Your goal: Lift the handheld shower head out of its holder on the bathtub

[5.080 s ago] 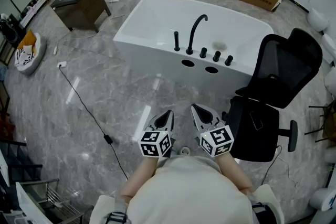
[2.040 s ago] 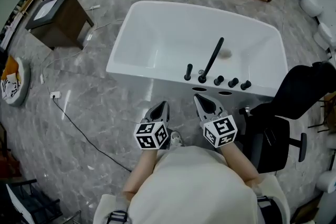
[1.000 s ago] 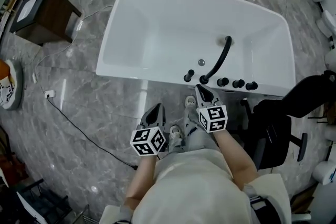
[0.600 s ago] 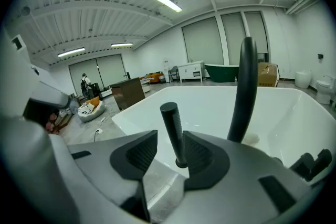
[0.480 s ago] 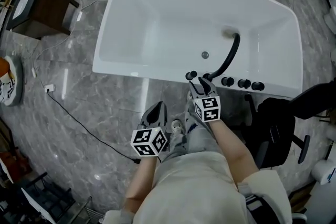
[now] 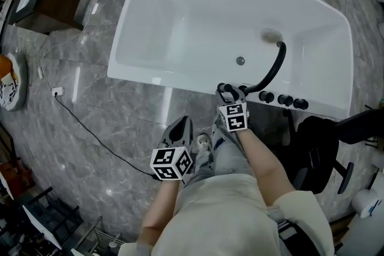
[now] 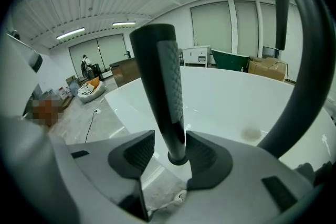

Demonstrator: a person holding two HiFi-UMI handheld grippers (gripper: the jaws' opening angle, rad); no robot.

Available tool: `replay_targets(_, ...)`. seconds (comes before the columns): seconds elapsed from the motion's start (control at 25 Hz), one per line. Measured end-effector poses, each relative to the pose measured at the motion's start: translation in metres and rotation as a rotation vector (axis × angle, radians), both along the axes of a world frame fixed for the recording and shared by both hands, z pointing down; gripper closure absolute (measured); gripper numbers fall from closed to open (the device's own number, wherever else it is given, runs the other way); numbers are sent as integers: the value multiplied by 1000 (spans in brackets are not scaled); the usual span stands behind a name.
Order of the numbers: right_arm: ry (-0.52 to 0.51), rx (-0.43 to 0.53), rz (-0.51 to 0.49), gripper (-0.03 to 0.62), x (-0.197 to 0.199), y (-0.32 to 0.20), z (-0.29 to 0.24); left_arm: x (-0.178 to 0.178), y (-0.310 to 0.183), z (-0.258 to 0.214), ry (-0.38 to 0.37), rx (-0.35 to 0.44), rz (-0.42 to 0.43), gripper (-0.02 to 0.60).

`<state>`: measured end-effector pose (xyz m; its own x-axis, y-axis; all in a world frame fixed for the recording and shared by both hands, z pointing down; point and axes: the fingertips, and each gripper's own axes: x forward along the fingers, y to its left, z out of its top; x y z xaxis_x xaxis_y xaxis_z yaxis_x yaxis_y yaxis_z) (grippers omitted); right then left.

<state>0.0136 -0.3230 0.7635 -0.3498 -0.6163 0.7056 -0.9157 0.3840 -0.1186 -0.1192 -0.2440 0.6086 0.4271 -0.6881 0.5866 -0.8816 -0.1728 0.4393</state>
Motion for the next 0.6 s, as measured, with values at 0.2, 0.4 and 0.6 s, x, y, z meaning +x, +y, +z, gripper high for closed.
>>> replay_targets(0.2,47,-5,-4,450,1,-5,9,-5,-2,4,1,-6,-13,561)
replay_targets(0.4,62,-10,4,454,2,-6,9,-4,0,4,3,-6,-6,561)
replay_targets(0.6,63,9,19,456,3,-2,-4,-3,3,-2,10,3,7,561)
